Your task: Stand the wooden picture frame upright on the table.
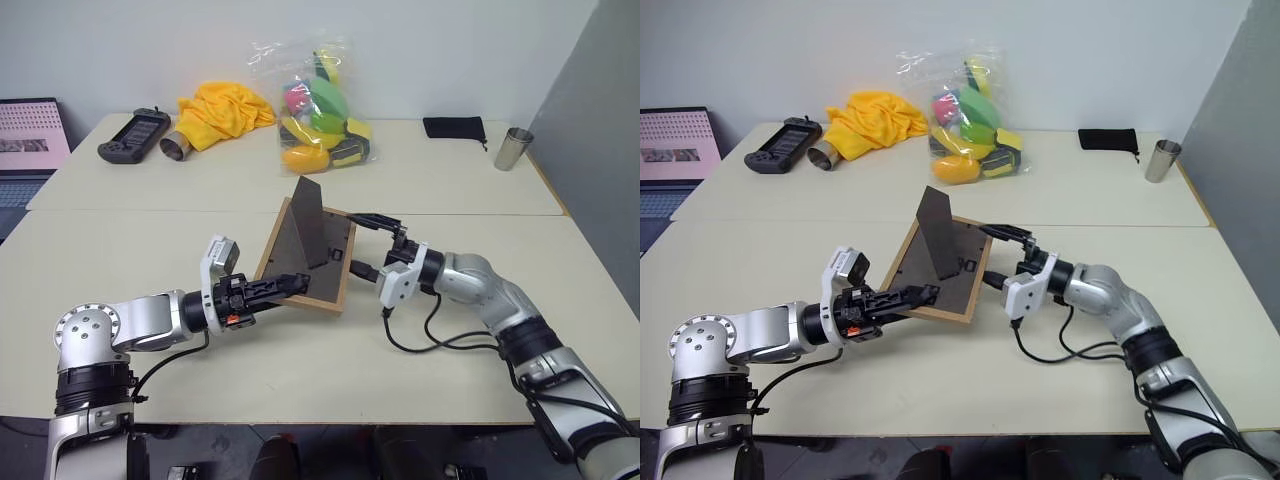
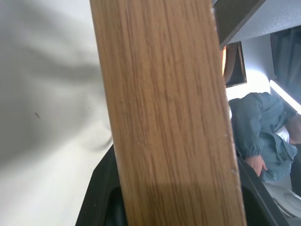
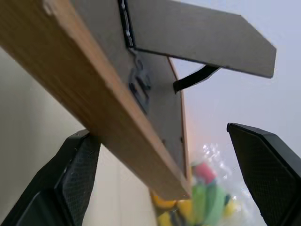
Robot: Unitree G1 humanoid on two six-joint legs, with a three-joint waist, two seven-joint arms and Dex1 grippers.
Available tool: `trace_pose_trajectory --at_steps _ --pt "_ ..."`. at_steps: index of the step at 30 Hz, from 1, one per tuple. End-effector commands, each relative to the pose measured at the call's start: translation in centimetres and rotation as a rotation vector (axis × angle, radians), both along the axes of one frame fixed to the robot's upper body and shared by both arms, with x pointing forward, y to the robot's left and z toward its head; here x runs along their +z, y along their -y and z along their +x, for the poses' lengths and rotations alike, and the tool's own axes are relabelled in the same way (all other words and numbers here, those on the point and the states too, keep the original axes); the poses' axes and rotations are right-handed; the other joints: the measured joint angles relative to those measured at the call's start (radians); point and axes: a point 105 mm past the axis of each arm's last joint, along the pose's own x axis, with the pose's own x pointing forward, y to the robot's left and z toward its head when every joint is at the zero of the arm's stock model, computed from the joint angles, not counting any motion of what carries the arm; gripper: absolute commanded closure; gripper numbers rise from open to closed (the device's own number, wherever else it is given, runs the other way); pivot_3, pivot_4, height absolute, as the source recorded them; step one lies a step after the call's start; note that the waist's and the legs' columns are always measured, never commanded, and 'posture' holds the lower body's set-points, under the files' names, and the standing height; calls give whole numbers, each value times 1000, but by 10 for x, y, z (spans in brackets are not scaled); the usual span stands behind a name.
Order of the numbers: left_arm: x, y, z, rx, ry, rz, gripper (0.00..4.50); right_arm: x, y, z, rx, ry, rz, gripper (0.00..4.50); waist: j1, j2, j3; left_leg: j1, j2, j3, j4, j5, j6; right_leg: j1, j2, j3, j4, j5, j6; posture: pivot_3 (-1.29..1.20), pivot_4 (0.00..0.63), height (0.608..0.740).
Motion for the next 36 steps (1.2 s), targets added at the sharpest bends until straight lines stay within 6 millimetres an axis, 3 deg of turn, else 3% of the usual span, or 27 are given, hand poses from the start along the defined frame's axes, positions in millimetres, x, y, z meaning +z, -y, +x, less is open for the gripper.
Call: trace_pose_trajectory --at_steps 1,5,9,15,16,18,23,27,29,34,36 --pt "11 6 -6 -13 39 -29 3131 15 -8 -2 47 82 54 67 10 0 0 0 0 0 0 0 0 0 0 0 0 0 0 0 150 740" --pt "12 7 -5 -5 46 -34 3131 9 -6 -1 52 82 40 610 16 0 0 0 -1 0 0 0 0 0 -1 0 0 0 0 0 150 740" --pt "11 10 -7 -17 49 -32 3131 8 -5 0 52 94 35 1672 17 0 0 0 -1 0 0 0 0 0 -1 0 0 0 0 0 150 740" --pt "12 11 -5 -2 57 -25 3131 9 1 4 37 97 32 2825 16 0 0 0 -1 0 0 0 0 0 -1 0 0 0 0 0 150 740" --pt "12 10 -4 0 59 -24 3131 9 2 4 32 92 33 2845 16 0 0 0 -1 0 0 0 0 0 -1 0 0 0 0 0 150 740" --pt "14 9 -4 11 66 -28 2451 7 4 5 31 76 35 2865 16 0 0 0 -1 0 0 0 0 0 -1 0 0 0 0 0 150 740" --pt "32 -12 4 108 135 -12 1488 3 13 6 37 -31 62 3196 14 0 0 0 -1 0 0 0 1 0 -1 0 0 0 0 0 150 740" --pt "72 -51 19 281 300 68 583 1 24 12 19 -261 107 3196 12 -1 0 0 -1 0 0 -1 2 0 -1 0 0 0 0 0 150 740" --pt "84 -59 19 316 360 100 150 1 25 13 29 -394 144 3197 12 -1 0 0 -1 0 0 -1 2 1 -1 -1 0 0 0 0 150 740" --pt "63 -63 15 341 524 516 0 22 16 20 117 -884 347 3198 9 1 1 0 0 0 0 0 0 1 -1 0 -1 0 0 0 150 740" --pt "52 -61 20 355 640 705 0 25 6 29 142 -1157 429 3198 11 1 1 0 0 0 0 0 0 1 -1 -1 -1 0 0 0 150 740"
